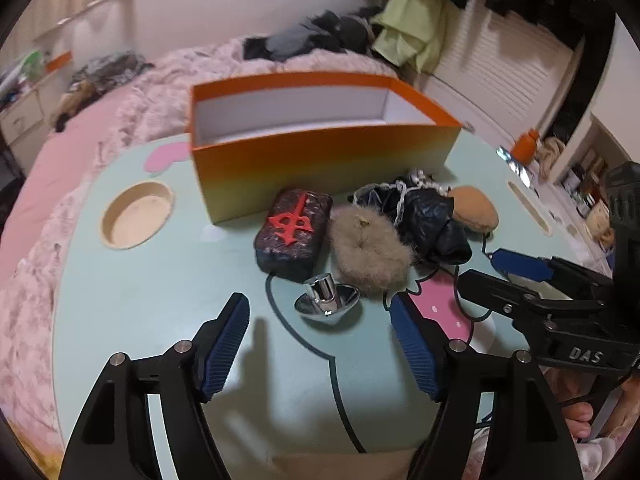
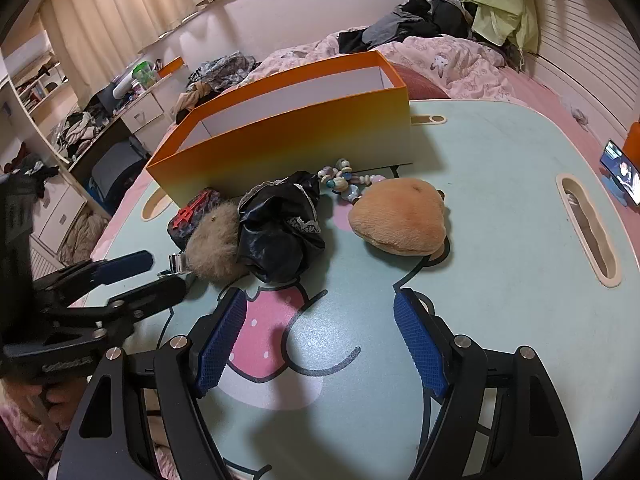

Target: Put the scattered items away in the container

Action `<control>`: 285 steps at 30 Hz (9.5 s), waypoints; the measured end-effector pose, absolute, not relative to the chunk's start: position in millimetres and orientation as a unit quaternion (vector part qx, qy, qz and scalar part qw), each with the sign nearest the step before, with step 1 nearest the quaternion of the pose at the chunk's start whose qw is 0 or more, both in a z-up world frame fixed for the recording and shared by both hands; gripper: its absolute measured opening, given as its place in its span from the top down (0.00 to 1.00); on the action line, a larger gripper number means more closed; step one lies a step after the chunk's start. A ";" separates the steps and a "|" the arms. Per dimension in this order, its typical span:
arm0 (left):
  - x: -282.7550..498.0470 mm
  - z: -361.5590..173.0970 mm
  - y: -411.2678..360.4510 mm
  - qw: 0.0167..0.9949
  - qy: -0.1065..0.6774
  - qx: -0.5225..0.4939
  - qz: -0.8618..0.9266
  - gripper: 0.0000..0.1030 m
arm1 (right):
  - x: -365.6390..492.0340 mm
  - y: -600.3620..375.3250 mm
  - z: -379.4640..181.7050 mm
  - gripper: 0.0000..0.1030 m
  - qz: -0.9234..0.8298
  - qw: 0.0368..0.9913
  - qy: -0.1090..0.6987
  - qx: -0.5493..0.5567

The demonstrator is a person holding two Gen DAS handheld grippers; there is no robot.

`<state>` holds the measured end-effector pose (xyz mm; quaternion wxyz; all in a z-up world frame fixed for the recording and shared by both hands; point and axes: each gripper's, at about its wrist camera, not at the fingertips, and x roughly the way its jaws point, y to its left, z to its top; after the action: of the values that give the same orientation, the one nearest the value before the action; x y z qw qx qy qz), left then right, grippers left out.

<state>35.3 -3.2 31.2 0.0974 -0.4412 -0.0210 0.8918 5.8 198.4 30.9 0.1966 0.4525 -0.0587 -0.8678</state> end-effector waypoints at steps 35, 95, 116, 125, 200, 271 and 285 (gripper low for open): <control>49.7 -2.2 2.7 0.028 0.009 -0.436 0.900 0.00 | 3.1 187.4 62.6 0.26 -0.885 0.198 -0.031 0.421; 63.2 -0.3 -19.9 0.045 -0.058 -0.402 0.913 0.00 | -80.5 181.5 54.4 0.74 -0.813 0.212 -0.104 0.532; -65.5 104.6 -15.8 0.120 0.004 -0.507 0.854 0.23 | -20.4 193.6 76.6 0.39 -0.878 0.204 -0.110 0.418; -134.4 51.9 -12.3 0.041 -0.043 -0.618 0.784 0.63 | -16.0 192.3 60.3 0.39 -0.863 0.219 -0.121 0.440; 0.9 93.7 -147.5 0.009 -0.143 -0.398 0.906 0.19 | -188.7 41.8 51.2 0.59 -0.750 0.236 0.115 0.607; -177.0 40.8 73.5 0.200 -0.106 -0.542 0.809 0.79 | 11.1 197.4 31.6 0.23 -0.877 0.199 -0.055 0.433; -75.0 119.2 -11.6 0.191 -0.080 -0.440 0.874 0.79 | 11.5 197.5 33.4 0.23 -0.879 0.195 -0.052 0.433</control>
<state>-75.0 -11.6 119.2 0.1909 -0.4400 -0.0799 0.8738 11.5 197.5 33.4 0.1952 0.4325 -0.0521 -0.8787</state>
